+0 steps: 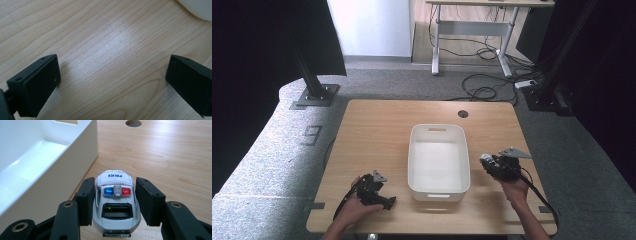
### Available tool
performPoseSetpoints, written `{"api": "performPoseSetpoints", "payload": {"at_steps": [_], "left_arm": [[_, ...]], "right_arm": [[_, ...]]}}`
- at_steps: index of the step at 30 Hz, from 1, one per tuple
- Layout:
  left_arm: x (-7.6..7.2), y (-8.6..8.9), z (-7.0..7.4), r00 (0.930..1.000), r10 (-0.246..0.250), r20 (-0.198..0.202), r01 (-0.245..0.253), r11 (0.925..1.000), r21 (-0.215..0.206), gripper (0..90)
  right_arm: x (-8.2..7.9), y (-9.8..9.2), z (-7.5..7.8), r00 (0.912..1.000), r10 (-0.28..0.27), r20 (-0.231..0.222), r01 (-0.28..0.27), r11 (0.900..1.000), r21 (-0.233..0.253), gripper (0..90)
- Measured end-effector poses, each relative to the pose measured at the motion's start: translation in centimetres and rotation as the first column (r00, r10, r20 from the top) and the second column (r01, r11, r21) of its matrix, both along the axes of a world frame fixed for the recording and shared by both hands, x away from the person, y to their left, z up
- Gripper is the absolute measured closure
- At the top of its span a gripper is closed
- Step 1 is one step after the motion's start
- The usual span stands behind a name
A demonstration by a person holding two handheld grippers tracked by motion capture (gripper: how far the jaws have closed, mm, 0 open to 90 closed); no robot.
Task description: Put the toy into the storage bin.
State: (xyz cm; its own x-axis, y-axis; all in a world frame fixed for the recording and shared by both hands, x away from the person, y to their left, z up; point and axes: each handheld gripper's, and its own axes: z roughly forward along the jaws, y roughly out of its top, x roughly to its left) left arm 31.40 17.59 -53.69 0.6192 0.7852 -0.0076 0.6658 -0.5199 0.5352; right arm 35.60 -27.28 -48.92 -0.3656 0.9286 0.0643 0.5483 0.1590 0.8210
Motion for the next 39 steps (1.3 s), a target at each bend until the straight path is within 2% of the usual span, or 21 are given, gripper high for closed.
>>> {"api": "performPoseSetpoints", "payload": {"at_steps": [28, 39], "left_arm": [[0.0, 0.0, 0.0, 1.0000, 0.001, 0.000, -0.001, 1.0000, 0.000, 0.0], [0.0, 0.0, 0.0, 1.0000, 0.002, -0.001, -0.002, 1.0000, 0.000, 0.0]], "right_arm": [[-0.4, 0.1, 2.2, 0.9988, 0.013, 0.047, -0.014, 0.999, 0.034, 51.0], [-0.6, 1.0, 3.1, 0.9970, 0.036, 0.068, -0.038, 0.999, 0.034, 51.0]]}}
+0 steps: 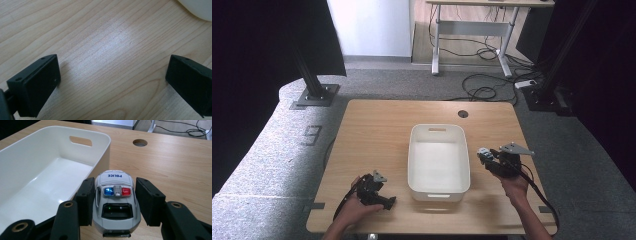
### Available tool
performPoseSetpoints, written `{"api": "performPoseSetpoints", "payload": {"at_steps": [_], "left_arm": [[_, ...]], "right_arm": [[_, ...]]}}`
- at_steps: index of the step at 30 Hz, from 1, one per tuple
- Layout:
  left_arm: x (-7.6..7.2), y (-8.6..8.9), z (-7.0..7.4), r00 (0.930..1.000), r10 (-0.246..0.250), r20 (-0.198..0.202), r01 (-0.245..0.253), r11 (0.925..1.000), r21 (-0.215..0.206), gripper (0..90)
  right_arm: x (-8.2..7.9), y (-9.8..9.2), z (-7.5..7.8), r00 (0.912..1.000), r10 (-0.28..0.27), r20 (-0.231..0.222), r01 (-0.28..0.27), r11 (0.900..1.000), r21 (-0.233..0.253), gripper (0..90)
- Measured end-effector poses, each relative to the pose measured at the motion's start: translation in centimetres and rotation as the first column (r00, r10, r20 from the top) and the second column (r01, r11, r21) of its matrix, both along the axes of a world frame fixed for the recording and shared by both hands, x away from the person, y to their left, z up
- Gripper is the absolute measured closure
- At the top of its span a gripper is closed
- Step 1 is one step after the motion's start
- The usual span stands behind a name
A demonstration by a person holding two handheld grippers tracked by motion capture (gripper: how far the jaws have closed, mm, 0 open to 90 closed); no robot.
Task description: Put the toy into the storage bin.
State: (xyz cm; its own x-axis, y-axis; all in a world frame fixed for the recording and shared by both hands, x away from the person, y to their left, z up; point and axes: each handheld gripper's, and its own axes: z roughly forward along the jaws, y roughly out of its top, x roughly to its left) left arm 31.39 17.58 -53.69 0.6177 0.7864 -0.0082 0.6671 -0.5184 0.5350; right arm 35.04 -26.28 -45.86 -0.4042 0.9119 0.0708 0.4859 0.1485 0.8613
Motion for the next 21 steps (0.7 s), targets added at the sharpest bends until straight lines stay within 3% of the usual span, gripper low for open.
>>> {"api": "performPoseSetpoints", "payload": {"at_steps": [21], "left_arm": [[0.0, 0.0, 0.0, 1.0000, 0.000, -0.001, 0.000, 1.0000, 0.000, 0.0]], "right_arm": [[0.1, 0.5, 1.8, 0.9997, 0.010, 0.021, -0.010, 1.000, 0.018, 51.0]]}}
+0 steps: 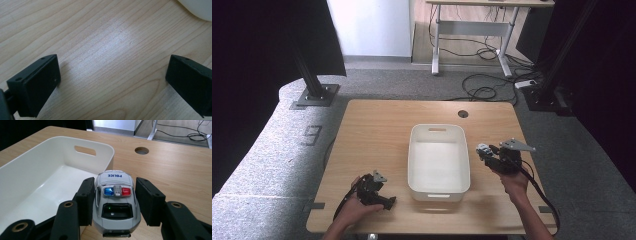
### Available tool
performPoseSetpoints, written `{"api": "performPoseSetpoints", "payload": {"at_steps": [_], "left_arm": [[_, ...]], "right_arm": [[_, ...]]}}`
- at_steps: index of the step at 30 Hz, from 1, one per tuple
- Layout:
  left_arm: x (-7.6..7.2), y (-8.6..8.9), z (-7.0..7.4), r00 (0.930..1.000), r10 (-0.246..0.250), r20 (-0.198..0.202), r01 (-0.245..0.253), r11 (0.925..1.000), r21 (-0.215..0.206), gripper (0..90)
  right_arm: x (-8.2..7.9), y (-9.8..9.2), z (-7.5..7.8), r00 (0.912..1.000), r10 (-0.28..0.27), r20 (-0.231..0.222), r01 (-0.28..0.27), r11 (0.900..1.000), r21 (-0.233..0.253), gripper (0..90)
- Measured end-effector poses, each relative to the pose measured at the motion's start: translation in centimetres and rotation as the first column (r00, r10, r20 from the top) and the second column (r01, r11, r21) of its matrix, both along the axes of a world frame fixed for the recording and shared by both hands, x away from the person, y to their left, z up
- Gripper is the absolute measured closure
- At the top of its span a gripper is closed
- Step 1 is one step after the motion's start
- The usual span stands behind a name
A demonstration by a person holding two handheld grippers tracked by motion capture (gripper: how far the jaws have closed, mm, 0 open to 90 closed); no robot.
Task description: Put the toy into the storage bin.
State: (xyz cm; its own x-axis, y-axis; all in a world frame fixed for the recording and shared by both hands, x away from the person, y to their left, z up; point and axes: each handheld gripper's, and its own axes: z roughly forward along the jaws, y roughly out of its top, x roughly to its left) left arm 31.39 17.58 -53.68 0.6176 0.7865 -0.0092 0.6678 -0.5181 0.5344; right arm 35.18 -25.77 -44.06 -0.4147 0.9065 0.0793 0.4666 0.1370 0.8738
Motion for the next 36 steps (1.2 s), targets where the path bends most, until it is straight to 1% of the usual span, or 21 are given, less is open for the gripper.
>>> {"api": "performPoseSetpoints", "payload": {"at_steps": [4, 9, 15, 18, 23, 25, 29, 31, 32, 33, 34, 36], "left_arm": [[0.0, 0.0, 0.0, 1.0000, 0.001, 0.000, -0.001, 1.0000, 0.000, 0.0], [0.0, 0.0, 0.0, 1.0000, 0.000, 0.000, 0.000, 1.0000, 0.000, 0.0], [0.0, 0.0, 0.0, 1.0000, 0.000, 0.000, 0.000, 1.0000, 0.001, 0.0], [0.0, 0.0, 0.0, 1.0000, 0.000, -0.001, 0.000, 1.0000, 0.000, 0.0], [0.0, 0.0, 0.0, 1.0000, 0.000, 0.000, 0.000, 1.0000, 0.000, 0.0], [0.0, 0.0, 0.0, 1.0000, -0.001, 0.001, 0.001, 1.0000, 0.001, 0.0], [0.0, 0.0, 0.0, 1.0000, 0.000, 0.000, 0.000, 1.0000, 0.001, 0.0], [0.0, 0.0, 0.0, 1.0000, 0.000, 0.000, 0.000, 1.0000, 0.001, 0.0], [0.0, 0.0, 0.0, 1.0000, 0.000, 0.001, 0.000, 1.0000, 0.001, 0.0], [0.0, 0.0, 0.0, 1.0000, 0.000, 0.001, 0.000, 1.0000, 0.001, 0.0], [0.0, 0.0, 0.0, 1.0000, 0.001, 0.000, -0.001, 1.0000, 0.001, 0.0], [0.0, 0.0, 0.0, 1.0000, 0.001, 0.000, -0.001, 1.0000, 0.001, 0.0]], "right_arm": [[0.0, 0.3, 0.5, 1.0000, 0.005, 0.008, -0.005, 1.000, -0.003, 51.0], [0.0, 0.3, 0.7, 1.0000, 0.006, 0.007, -0.005, 1.000, -0.007, 51.0], [0.1, 0.7, 1.3, 0.9998, 0.012, 0.015, -0.012, 1.000, -0.012, 51.0], [0.1, 1.0, 1.7, 0.9996, 0.019, 0.020, -0.018, 1.000, -0.007, 51.0], [0.2, 1.6, 2.0, 0.9993, 0.029, 0.023, -0.028, 0.999, -0.024, 51.1], [0.3, 1.8, 2.0, 0.9991, 0.035, 0.022, -0.035, 0.999, -0.021, 51.0], [0.5, 2.2, 2.0, 0.9993, 0.033, 0.016, -0.032, 0.999, -0.041, 51.0], [0.5, 2.5, 2.2, 0.9990, 0.038, 0.026, -0.036, 0.998, -0.054, 51.0], [0.5, 2.8, 2.3, 0.9985, 0.045, 0.030, -0.043, 0.998, -0.054, 51.0], [0.5, 3.0, 2.3, 0.9984, 0.050, 0.025, -0.049, 0.998, -0.038, 51.0], [0.5, 3.2, 2.2, 0.9981, 0.057, 0.022, -0.056, 0.998, -0.038, 51.0], [0.6, 3.8, 2.1, 0.9977, 0.061, 0.028, -0.059, 0.995, -0.079, 51.0]]}}
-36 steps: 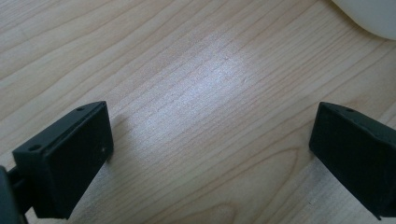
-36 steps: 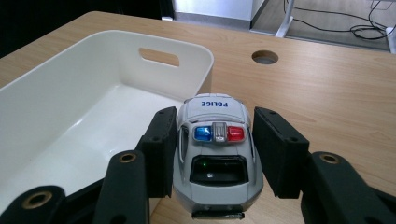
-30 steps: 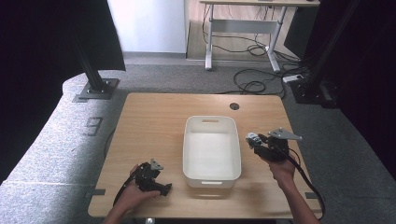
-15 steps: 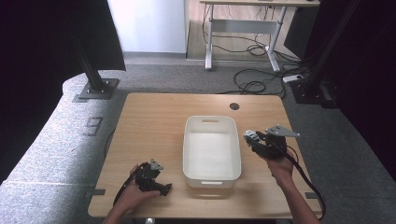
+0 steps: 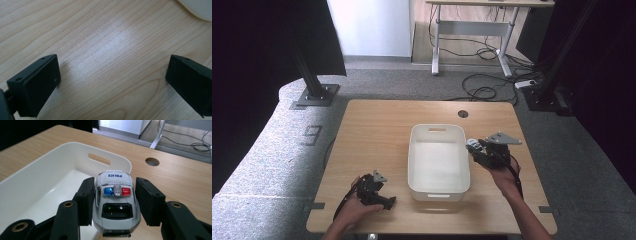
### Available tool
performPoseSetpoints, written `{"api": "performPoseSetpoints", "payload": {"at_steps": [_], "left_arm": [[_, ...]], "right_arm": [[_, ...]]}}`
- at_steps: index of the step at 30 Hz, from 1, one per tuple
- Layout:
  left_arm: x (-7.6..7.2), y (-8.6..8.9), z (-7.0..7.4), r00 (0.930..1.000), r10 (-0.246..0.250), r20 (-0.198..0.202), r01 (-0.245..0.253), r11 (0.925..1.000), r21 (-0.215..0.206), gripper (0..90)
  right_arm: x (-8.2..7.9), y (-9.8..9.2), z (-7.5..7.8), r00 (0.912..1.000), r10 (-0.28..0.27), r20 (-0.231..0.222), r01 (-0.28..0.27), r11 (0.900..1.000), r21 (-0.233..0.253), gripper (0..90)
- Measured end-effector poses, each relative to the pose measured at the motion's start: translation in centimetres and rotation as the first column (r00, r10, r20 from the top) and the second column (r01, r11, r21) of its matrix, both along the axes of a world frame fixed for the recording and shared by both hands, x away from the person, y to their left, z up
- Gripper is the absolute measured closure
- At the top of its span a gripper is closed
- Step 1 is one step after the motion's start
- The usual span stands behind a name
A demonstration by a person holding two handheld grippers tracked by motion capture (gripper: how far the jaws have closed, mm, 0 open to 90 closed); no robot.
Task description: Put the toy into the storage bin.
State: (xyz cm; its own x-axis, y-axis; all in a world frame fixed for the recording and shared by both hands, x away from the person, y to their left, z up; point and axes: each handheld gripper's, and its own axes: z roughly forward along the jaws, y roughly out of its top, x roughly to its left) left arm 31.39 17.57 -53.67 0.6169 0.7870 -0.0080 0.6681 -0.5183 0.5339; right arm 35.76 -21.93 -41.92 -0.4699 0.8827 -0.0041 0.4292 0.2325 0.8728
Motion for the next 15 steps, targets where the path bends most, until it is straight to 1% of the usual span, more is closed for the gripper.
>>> {"api": "performPoseSetpoints", "payload": {"at_steps": [2, 6, 15], "left_arm": [[0.0, 0.0, 0.0, 1.0000, 0.000, 0.000, 0.000, 1.0000, 0.000, 0.0], [0.0, 0.0, 0.0, 1.0000, -0.001, 0.000, 0.001, 1.0000, 0.000, 0.0], [0.0, 0.0, 0.0, 1.0000, 0.000, 0.000, 0.000, 1.0000, -0.001, 0.0]], "right_arm": [[0.1, 0.4, -0.1, 0.9999, 0.010, -0.005, -0.010, 1.000, 0.009, 51.0], [0.3, 1.1, 0.0, 0.9998, 0.018, -0.003, -0.018, 1.000, 0.002, 51.0], [0.5, 1.7, 0.2, 0.9996, 0.027, -0.002, -0.027, 1.000, -0.002, 51.1]]}}
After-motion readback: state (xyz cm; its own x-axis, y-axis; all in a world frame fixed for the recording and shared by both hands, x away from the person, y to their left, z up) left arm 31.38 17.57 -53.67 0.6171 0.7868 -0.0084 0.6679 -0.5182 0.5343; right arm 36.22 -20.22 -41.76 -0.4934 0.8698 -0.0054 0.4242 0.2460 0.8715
